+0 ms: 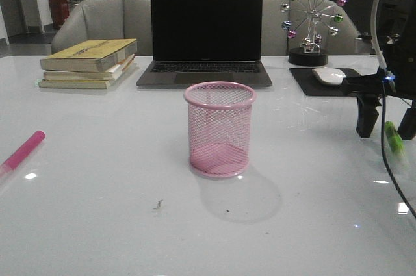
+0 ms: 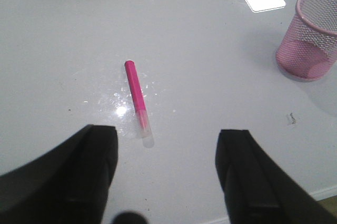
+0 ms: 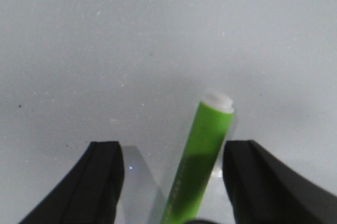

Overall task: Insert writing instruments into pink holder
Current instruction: 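Lower the right gripper onto the green marker and close on it, then lift the green marker with the right gripper toward the pink holder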

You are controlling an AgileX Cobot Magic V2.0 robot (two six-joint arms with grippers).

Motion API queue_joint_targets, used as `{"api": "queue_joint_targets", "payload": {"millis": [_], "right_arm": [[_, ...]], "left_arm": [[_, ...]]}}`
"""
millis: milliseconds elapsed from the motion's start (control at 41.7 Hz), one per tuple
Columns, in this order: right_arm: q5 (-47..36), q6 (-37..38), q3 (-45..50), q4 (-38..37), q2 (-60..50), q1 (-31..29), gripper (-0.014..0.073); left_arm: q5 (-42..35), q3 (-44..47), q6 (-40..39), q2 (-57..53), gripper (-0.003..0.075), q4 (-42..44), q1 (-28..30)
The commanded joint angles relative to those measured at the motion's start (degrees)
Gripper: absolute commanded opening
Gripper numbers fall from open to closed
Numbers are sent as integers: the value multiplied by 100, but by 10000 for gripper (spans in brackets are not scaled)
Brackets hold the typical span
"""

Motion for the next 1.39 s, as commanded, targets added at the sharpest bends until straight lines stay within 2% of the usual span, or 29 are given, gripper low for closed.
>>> {"api": "queue_joint_targets", "payload": {"millis": [0,192,264,408,504,648,960,1055,1151,1367], "right_arm": [[-20,-18,-276,-44,-240,-41,485],[-3,-18,-308,-43,-225,-41,212],[-19,-18,-308,-43,-250,-41,149],[-167,-18,-287,-43,-466,-13,129],[-557,-120,-62,-43,-891,129,129],[-1999,-218,834,-43,-1956,581,129],[-6013,-218,3062,-43,-3855,1968,129],[-7430,-218,3534,-43,-3948,2407,129],[-8343,-218,3758,-50,-3772,2820,129],[-9175,-213,3764,-444,-2984,3272,129]], "left_arm": [[-406,-174,0,36,453,1,-42],[-406,-174,0,36,453,1,-42],[-406,-174,0,36,453,1,-42],[-406,-174,0,36,453,1,-42],[-406,-174,0,36,453,1,-42],[-406,-174,0,36,453,1,-42],[-406,-174,0,36,453,1,-42],[-416,-174,0,36,453,1,-42],[-424,-174,0,36,453,1,-42],[-424,-174,0,36,453,1,-42]]}}
